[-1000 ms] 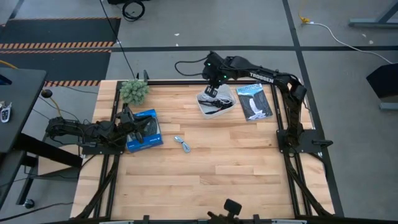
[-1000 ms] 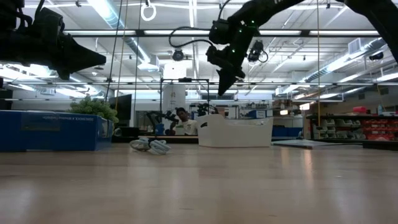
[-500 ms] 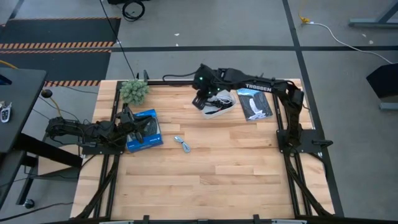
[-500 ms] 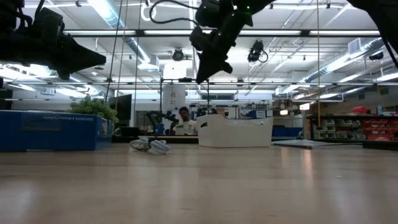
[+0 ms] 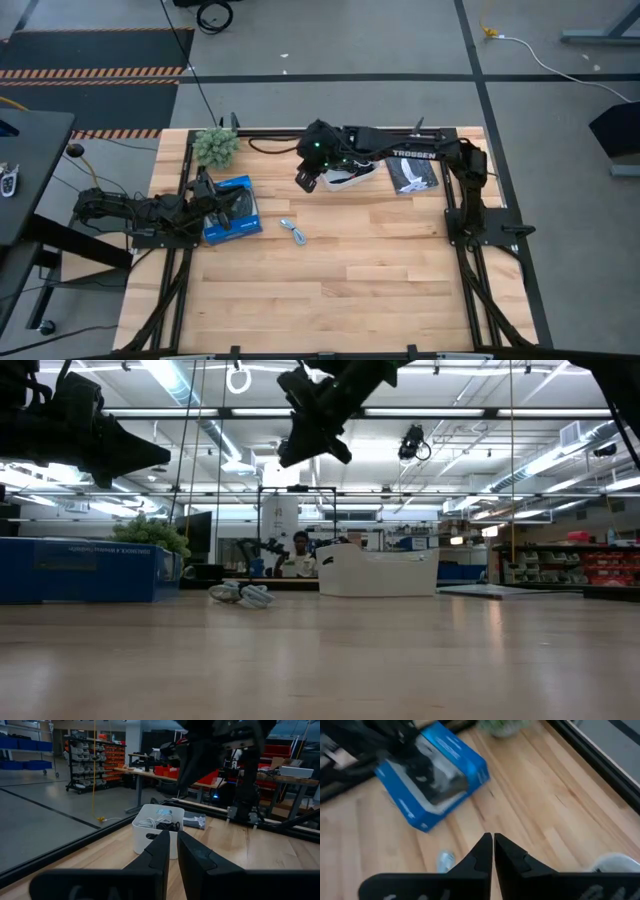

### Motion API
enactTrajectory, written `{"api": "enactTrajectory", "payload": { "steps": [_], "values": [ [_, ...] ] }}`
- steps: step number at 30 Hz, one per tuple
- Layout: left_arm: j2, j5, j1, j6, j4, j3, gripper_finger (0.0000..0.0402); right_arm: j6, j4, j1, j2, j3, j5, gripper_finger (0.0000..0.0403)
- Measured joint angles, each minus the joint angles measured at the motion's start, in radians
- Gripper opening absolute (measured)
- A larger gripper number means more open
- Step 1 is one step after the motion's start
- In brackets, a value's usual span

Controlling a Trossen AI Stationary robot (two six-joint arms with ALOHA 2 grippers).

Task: Pick and place USB-C Cables
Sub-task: Put the light blue USB cable into the white bin

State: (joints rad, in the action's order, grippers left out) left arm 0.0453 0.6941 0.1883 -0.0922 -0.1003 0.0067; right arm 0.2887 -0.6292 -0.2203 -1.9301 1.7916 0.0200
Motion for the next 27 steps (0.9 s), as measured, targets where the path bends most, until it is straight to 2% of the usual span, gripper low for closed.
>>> {"api": "enactTrajectory", "payload": {
  "steps": [12,21,27],
  "values": [
    [0.000,0.000,0.000,0.000,0.000,0.000,0.0043,0.012,0.200,0.097,0.000,0.000,0.000,0.0050],
    [0.000,0.000,0.000,0.000,0.000,0.000,0.0043,0.058,0.155,0.137,0.000,0.000,0.000,0.0072],
    [0.000,0.000,0.000,0.000,0.000,0.000,0.0043,0.024,0.090,0.155,0.000,0.000,-0.026,0.0105]
  ]
}}
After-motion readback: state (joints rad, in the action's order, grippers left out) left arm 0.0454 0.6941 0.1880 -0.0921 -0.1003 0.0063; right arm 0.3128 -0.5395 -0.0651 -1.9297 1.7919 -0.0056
